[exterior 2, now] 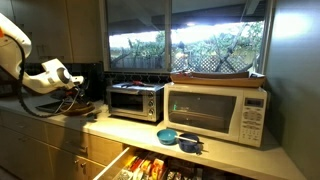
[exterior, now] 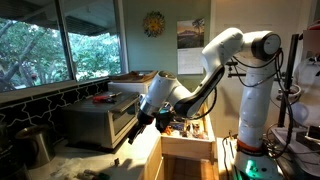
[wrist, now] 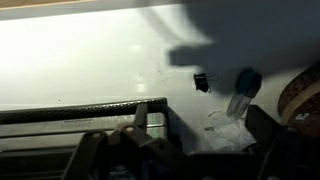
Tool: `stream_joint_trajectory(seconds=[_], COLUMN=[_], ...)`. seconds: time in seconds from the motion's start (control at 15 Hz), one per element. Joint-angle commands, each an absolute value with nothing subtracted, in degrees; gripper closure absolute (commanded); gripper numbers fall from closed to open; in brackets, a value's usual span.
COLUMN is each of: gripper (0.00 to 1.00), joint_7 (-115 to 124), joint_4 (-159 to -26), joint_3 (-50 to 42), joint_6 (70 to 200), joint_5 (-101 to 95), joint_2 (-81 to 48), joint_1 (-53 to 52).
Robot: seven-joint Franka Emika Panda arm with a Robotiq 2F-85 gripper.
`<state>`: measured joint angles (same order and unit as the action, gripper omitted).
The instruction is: Put the brown marker in the basket
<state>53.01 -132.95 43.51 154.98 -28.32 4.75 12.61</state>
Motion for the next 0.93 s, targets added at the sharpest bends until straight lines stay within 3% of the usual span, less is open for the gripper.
stream_joint_trajectory(seconds=[0.0, 0.2, 0.27, 0.67, 0.87], gripper=[0.0, 0.0, 0.0, 0.0, 0.0], joint_7=[66.1, 67.3, 62.9, 64.4, 66.6], joint_4=[-121.3, -114.2, -120.3, -114.1, -106.3], joint_3=[46.5, 44.7, 35.6, 34.5, 23.9], joint_6=[148.4, 143.9, 148.7, 146.4, 144.0], joint_5=[-43.0, -45.2, -38.8, -38.0, -39.2], joint_2=[-8.0, -17.9, -7.9, -16.0, -23.5], joint_1=[14.0, 9.1, 2.9, 0.2, -11.2])
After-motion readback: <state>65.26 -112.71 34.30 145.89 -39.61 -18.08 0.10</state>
